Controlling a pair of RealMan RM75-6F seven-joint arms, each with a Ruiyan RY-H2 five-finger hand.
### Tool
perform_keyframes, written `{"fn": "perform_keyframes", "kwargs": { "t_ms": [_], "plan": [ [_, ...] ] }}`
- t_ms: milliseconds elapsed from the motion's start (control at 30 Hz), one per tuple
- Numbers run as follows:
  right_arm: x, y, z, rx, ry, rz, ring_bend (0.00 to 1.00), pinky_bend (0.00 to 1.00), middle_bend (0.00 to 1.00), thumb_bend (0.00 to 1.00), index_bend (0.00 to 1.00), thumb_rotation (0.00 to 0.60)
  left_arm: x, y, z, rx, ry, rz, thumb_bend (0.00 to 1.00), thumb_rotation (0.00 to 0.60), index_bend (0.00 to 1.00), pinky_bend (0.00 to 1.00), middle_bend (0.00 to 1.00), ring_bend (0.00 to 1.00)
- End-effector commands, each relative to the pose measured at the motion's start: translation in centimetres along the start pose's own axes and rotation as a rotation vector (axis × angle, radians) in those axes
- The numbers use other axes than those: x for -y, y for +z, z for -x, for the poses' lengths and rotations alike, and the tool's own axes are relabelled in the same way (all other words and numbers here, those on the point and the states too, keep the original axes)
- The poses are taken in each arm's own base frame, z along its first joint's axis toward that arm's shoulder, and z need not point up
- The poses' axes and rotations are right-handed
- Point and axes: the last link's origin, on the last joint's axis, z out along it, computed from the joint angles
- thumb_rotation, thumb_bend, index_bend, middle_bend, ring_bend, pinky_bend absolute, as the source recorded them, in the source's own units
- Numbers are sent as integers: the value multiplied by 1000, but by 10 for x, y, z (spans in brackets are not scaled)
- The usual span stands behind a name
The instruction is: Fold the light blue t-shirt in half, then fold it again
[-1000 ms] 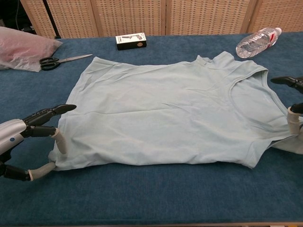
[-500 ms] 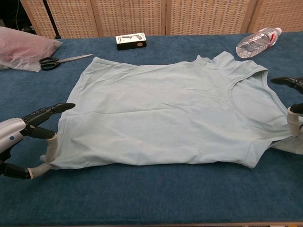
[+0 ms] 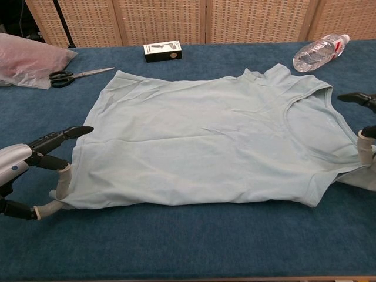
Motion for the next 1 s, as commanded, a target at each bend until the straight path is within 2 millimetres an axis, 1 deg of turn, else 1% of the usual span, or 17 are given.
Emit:
{"fn": "perform_keyframes", "kwargs": {
  "t_ms": [33,300,500,667,1000],
  "plan": [
    [0,0,-2,-2,9,-5,0,0,0,570,683,600,-1,0,-2,6,-3,2,780,600,756,0,0,0],
    [-4,0,-16,-2,74,-69,0,0,0,672,695,600,-6,0,-13,19,1,49,783,600,756,0,0,0],
    [0,-3,-19,-1,97,-114,0,0,0,672,700,600,-12,-6,-27,16,23,102,783,600,756,0,0,0],
    [5,-8,-22,9,102,-162,0,0,0,672,701,600,-16,-14,-39,9,42,139,790,600,757,0,0,0],
    [18,-17,-19,50,86,-226,0,0,0,672,706,600,-16,-34,-58,15,67,193,794,600,757,0,0,0]
  ]
}}
